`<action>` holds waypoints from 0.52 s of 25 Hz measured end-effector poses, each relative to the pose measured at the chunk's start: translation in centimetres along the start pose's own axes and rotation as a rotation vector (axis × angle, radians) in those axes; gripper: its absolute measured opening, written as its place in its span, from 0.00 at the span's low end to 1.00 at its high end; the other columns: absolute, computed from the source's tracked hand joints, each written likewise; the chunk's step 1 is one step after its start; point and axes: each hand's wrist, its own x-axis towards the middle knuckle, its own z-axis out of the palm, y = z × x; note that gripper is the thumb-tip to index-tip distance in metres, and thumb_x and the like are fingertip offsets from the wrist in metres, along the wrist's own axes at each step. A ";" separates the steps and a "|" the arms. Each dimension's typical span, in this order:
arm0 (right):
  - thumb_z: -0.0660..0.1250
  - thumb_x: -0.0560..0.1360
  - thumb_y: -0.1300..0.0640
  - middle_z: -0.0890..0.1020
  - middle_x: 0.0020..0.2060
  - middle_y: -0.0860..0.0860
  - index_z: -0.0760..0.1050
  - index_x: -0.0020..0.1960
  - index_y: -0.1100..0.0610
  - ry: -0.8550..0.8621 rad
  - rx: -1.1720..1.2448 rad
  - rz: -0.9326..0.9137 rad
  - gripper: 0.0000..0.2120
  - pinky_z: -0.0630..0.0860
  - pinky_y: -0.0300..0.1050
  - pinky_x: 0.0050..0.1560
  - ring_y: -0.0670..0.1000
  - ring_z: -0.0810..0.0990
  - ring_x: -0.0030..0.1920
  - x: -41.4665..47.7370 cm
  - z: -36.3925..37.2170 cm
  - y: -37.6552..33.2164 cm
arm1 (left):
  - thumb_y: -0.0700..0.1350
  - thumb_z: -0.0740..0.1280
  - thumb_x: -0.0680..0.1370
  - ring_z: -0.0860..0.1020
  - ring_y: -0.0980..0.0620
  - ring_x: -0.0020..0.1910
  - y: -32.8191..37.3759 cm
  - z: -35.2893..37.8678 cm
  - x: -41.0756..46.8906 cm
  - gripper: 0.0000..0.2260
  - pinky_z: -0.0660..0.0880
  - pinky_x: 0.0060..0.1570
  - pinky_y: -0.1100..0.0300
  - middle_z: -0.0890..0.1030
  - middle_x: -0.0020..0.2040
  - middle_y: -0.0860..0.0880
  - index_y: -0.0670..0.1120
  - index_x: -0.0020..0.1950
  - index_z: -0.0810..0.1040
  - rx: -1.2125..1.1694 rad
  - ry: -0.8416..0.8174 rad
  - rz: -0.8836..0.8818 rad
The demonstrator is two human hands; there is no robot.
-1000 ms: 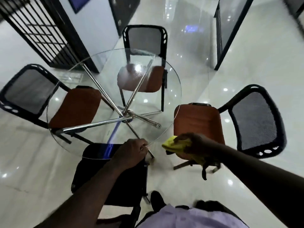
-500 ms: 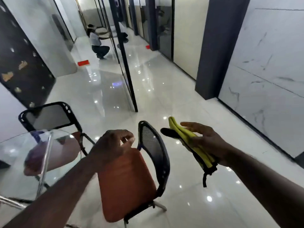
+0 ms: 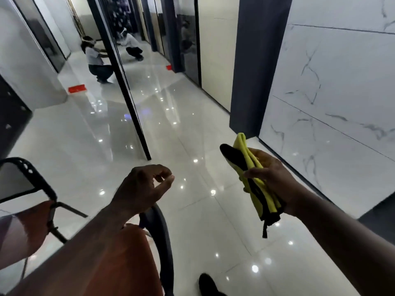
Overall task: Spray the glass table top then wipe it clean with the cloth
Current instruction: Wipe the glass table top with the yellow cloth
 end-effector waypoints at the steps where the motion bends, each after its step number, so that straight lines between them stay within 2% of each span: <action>1: 0.72 0.76 0.70 0.84 0.58 0.61 0.81 0.67 0.42 -0.009 -0.066 -0.008 0.28 0.84 0.60 0.54 0.59 0.85 0.49 2.4 0.1 -0.3 | 0.65 0.66 0.75 0.84 0.60 0.46 -1.4 0.7 1.8 0.14 0.83 0.48 0.51 0.85 0.44 0.61 0.58 0.49 0.83 -0.014 0.008 -0.008; 3: 0.75 0.74 0.69 0.85 0.60 0.53 0.81 0.68 0.40 -0.023 -0.204 -0.017 0.30 0.85 0.61 0.58 0.53 0.87 0.49 7.2 0.2 -0.9 | 0.65 0.66 0.75 0.84 0.60 0.46 -4.5 1.6 4.9 0.14 0.83 0.48 0.51 0.85 0.44 0.61 0.58 0.50 0.83 -0.038 0.028 -0.043; 5: 0.78 0.71 0.64 0.85 0.60 0.50 0.81 0.67 0.37 -0.051 -0.247 0.010 0.31 0.84 0.60 0.61 0.50 0.87 0.49 11.5 0.6 -1.9 | 0.65 0.67 0.74 0.84 0.60 0.45 -7.0 1.8 7.1 0.13 0.83 0.49 0.51 0.86 0.43 0.61 0.59 0.50 0.83 -0.074 0.048 -0.134; 7: 0.79 0.67 0.60 0.85 0.60 0.48 0.81 0.67 0.37 -0.118 -0.301 0.015 0.32 0.83 0.55 0.59 0.48 0.87 0.49 16.2 1.2 -3.0 | 0.61 0.71 0.76 0.84 0.59 0.44 -8.6 1.9 9.9 0.09 0.83 0.49 0.51 0.85 0.43 0.61 0.58 0.49 0.84 -0.085 0.103 -0.195; 10: 0.79 0.72 0.66 0.85 0.60 0.43 0.80 0.68 0.38 -0.236 -0.385 -0.006 0.32 0.83 0.53 0.55 0.48 0.87 0.47 22.7 2.5 -3.4 | 0.50 0.75 0.77 0.84 0.59 0.45 -9.2 2.2 13.6 0.02 0.82 0.47 0.53 0.85 0.44 0.62 0.54 0.49 0.85 -0.121 0.178 -0.245; 13: 0.78 0.74 0.67 0.85 0.61 0.44 0.81 0.68 0.39 -0.324 -0.367 -0.005 0.31 0.83 0.54 0.56 0.51 0.87 0.48 28.4 4.1 -3.0 | 0.48 0.76 0.77 0.84 0.58 0.46 -10.4 3.0 15.2 0.04 0.82 0.48 0.58 0.85 0.45 0.60 0.53 0.52 0.86 -0.161 0.240 -0.333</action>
